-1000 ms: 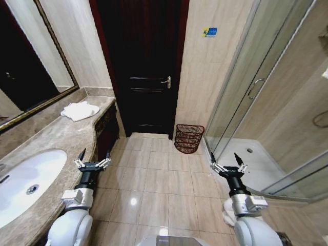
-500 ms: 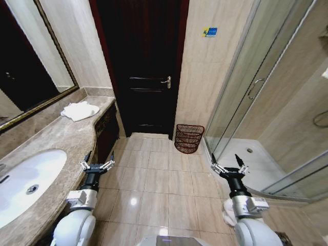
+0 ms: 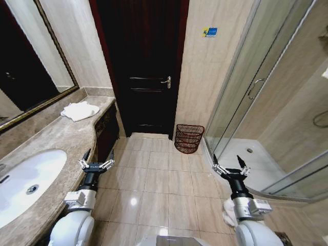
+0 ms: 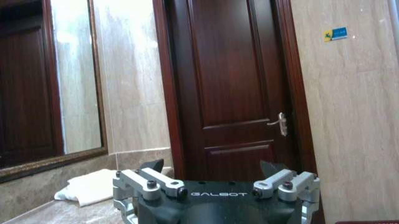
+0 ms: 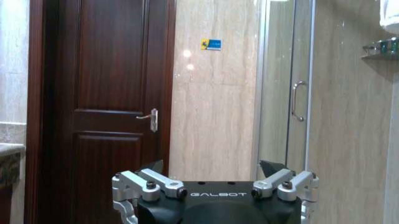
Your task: Discard the used towel into the hamper.
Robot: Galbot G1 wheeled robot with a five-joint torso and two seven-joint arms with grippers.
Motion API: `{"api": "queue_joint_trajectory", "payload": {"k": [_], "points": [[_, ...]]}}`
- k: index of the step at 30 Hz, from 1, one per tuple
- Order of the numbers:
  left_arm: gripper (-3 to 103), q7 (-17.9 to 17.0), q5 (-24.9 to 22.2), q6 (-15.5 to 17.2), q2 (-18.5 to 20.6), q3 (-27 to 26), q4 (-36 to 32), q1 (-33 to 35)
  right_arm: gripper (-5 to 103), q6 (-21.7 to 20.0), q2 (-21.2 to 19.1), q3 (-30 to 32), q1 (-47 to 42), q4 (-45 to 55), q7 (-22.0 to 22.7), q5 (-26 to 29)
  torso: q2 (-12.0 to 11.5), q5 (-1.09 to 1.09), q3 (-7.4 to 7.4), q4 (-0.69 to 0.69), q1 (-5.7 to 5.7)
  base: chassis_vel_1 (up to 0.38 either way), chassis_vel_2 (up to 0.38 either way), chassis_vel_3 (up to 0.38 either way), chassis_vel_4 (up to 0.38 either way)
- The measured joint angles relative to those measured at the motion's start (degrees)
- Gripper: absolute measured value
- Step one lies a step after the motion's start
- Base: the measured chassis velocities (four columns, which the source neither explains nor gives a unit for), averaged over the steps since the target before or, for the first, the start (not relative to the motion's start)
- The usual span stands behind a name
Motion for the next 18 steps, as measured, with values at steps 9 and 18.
{"api": "queue_joint_trajectory", "payload": {"k": [9, 18], "points": [[100, 0.8, -0.2, -0.2, 0.0, -0.4, 0.0, 0.4, 100, 0.4, 0.1, 0.1, -0.1, -0.4, 0.0, 0.0, 0.0, 0.00, 0.00, 0.00, 0.00, 0.000, 0.000, 0.000, 0.000], [100, 1.0, -0.4, -0.6, -0.1, -0.5, 0.3, 0.8, 100, 0.5, 0.1, -0.1, 0.0, -0.4, -0.1, -0.2, 0.0, 0.00, 0.00, 0.00, -0.02, 0.000, 0.000, 0.000, 0.000]]}}
